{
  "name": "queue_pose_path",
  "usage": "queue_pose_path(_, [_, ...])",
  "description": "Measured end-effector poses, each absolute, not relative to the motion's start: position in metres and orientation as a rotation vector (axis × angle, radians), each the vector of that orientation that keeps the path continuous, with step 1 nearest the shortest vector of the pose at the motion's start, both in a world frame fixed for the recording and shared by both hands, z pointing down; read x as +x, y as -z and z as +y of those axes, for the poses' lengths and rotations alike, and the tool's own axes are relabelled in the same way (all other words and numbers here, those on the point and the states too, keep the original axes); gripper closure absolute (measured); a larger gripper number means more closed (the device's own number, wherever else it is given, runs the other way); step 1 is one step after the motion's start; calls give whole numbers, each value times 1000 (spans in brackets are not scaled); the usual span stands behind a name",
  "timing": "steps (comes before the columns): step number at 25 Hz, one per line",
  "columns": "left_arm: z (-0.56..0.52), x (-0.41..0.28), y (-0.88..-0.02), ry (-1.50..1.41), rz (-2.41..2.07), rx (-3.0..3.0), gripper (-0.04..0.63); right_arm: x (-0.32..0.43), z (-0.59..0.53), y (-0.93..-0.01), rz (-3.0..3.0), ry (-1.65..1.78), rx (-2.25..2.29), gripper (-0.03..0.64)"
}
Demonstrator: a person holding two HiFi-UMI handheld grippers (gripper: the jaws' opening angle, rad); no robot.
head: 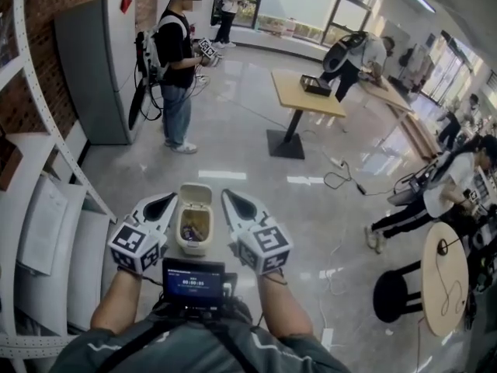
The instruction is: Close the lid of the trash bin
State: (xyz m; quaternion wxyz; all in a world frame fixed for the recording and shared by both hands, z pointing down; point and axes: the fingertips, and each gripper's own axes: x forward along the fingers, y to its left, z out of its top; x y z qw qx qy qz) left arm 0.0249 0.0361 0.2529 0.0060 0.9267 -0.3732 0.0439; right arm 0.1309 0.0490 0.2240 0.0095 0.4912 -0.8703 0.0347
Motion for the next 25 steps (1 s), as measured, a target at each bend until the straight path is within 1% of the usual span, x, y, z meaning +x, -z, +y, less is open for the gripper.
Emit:
queue_pose_path(5, [14, 27, -259, -152, -1135, 2866, 600, 133, 23, -226, -2733, -91, 1530, 611])
queue_pose_path(10, [-28, 7, -277, -156, -1067, 2818, 600, 107, -15, -240, -2742, -89, 1443, 610])
queue_pose_path(15, [-65, -7, -270, -151, -1003, 2862, 600, 103, -54, -246, -2675, -163, 1554, 609])
queue_pose_path(21, [-109, -40, -271, -105, -954, 2869, 600, 72, -98, -248, -2633, -168, 1584, 610])
queue_pose_path(25, [-126, -49, -269, -88, -912, 2878, 600, 65, -114, -244, -2596, -178, 1623, 611])
